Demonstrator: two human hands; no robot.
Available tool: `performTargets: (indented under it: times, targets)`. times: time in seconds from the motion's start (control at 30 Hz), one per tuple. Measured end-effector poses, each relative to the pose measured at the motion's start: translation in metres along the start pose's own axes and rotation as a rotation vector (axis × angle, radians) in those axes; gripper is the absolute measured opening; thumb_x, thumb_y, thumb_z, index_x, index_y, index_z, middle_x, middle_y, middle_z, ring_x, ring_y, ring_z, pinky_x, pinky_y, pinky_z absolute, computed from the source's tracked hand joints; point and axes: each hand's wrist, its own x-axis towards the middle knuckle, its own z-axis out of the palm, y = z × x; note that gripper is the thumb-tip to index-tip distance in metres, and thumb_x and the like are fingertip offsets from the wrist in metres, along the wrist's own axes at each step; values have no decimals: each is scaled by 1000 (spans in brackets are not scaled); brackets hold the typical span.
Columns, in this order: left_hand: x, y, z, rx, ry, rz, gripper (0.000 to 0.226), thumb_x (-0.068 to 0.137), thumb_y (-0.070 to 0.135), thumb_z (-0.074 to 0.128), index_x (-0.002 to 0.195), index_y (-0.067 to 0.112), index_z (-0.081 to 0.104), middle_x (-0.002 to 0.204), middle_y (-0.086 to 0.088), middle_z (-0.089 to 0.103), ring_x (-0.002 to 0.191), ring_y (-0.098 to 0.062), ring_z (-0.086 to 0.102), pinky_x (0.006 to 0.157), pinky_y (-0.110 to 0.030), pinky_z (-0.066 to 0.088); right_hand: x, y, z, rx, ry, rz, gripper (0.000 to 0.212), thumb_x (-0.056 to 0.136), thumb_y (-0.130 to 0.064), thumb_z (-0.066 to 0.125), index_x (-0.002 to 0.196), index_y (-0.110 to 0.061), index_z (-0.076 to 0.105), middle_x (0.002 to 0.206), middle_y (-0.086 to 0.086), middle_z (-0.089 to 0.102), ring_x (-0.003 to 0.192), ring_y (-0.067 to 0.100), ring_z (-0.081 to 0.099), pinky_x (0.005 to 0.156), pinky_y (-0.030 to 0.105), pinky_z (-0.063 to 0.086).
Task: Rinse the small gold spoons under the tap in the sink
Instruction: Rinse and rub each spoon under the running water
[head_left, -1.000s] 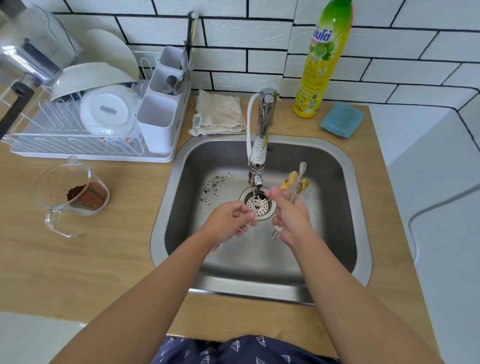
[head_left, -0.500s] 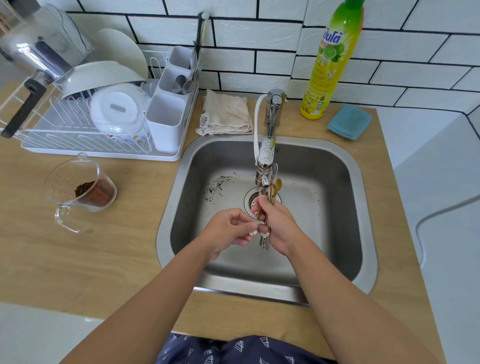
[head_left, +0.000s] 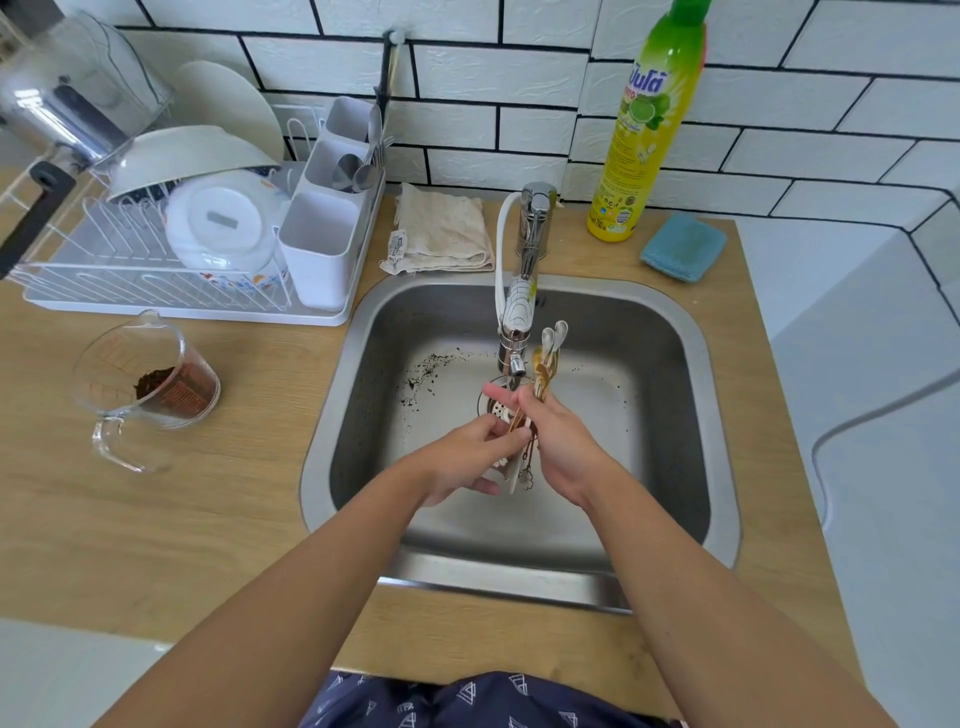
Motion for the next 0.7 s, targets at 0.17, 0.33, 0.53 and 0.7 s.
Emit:
performTargets:
  times: [0.17, 0.33, 0.53, 0.7]
  targets:
    - [3, -4, 5, 53, -18, 44, 26, 96, 33, 62, 109, 11, 61, 85, -4, 53, 70, -13, 49, 61, -23, 46, -2, -3, 1, -87, -14, 24, 34, 109, -44, 43, 110, -44, 77, 131, -25, 66, 118, -12, 49, 97, 22, 29]
    - [-1, -5, 6, -15, -78, 68, 15, 102, 25, 54, 113, 16, 60, 84, 4, 56, 73, -9, 57, 65, -23, 49, 0, -2, -7, -72, -99, 26, 36, 109, -42, 43, 105, -40, 79, 139, -16, 66, 135, 6, 48, 123, 44, 18]
    - [-10, -12, 3, -37, -99, 80, 12, 107, 23, 40, 111, 22, 51, 78, -1, 56, 67, -14, 58, 65, -26, 50, 7, -6, -32, -49, -112, 8, 29, 106, -38, 52, 126, -26, 68, 128, -10, 73, 123, 10, 63, 94, 34, 36]
    - [-19, -22, -7, -91, -36, 45, 20, 107, 22, 41, 114, 10, 55, 73, 0, 54, 62, -13, 54, 62, -24, 50, 10, -12, -54, 59, 113, -16, 25, 99, -22, 69, 123, -17, 68, 112, 4, 79, 98, 14, 75, 75, 27, 54]
